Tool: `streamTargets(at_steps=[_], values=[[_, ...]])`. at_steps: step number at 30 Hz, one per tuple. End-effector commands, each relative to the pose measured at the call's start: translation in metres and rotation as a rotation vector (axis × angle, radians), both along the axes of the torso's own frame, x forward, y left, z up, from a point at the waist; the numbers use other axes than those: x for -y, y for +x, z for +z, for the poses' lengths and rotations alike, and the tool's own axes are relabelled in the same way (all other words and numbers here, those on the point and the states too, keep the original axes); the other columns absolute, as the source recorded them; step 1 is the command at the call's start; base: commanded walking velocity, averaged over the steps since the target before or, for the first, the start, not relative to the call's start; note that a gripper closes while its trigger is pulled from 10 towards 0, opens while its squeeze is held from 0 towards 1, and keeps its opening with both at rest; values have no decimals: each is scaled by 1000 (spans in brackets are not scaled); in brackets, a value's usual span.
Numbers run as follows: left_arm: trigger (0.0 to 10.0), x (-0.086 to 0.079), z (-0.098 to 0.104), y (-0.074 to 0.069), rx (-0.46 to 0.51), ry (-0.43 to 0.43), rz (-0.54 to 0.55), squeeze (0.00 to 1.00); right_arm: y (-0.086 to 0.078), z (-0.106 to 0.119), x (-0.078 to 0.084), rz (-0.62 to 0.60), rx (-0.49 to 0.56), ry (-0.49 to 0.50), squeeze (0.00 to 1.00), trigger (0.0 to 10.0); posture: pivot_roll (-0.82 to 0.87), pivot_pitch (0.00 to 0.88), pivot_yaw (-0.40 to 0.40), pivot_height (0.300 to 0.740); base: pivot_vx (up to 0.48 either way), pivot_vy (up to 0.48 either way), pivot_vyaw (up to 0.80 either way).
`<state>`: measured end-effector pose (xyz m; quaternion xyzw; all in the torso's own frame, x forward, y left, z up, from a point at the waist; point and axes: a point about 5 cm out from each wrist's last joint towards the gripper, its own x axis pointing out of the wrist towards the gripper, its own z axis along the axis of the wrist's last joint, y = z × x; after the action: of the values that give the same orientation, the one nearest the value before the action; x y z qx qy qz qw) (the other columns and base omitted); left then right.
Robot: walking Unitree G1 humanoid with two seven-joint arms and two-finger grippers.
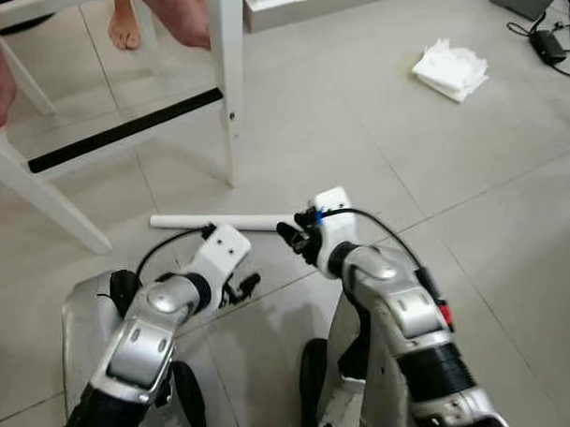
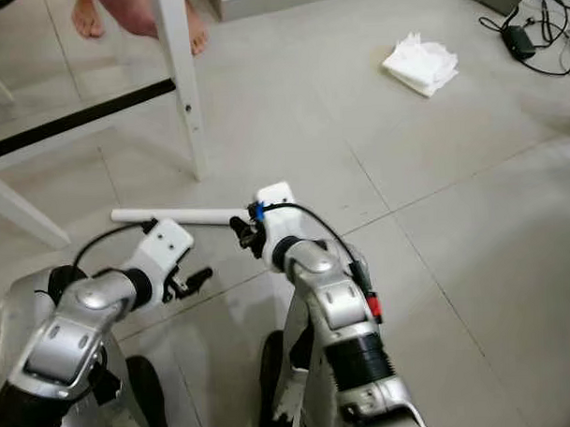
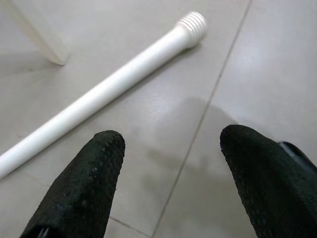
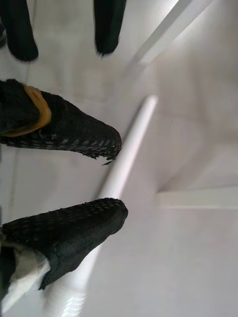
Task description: Building children table
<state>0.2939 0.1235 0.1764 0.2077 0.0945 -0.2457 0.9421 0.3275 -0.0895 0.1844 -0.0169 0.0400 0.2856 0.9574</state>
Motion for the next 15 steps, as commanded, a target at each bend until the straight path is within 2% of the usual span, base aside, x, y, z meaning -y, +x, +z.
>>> streamTargets(at_steps=[1, 2, 3, 5, 7, 8, 15], values=[[10000, -6, 3, -6, 30, -51, 75, 0, -9, 4, 8, -16, 22, 50, 0, 10000, 44, 416, -118, 300, 0, 0, 0], [10000, -6, 3, -6, 30, -51, 75, 0, -9, 4, 8, -16, 22, 50, 0, 10000, 44, 416, -118, 300, 0, 0, 0], [10000, -8, 10, -8, 69, -87, 110, 0, -13, 9, 12, -39, 37, 65, 0, 10000, 43, 411, -117, 300, 0, 0, 0], [10000, -8, 10, -8, 69, -87, 110, 0, -13, 9, 12, -39, 37, 65, 0, 10000, 43, 411, -117, 300, 0, 0, 0], [10000, -18, 31, -13, 187, -176, 225, 0, -20, 25, 27, -135, 105, 120, 0, 10000, 43, 380, -109, 300, 0, 0, 0], [10000, -25, 47, -18, 282, -227, 294, 0, -26, 37, 40, -209, 172, 158, 0, 10000, 43, 361, -113, 300, 0, 0, 0], [10000, -27, 56, -32, 331, -290, 331, 0, -35, 42, 51, -277, 192, 152, 0, 10000, 41, 333, -102, 320, 0, 0, 0]])
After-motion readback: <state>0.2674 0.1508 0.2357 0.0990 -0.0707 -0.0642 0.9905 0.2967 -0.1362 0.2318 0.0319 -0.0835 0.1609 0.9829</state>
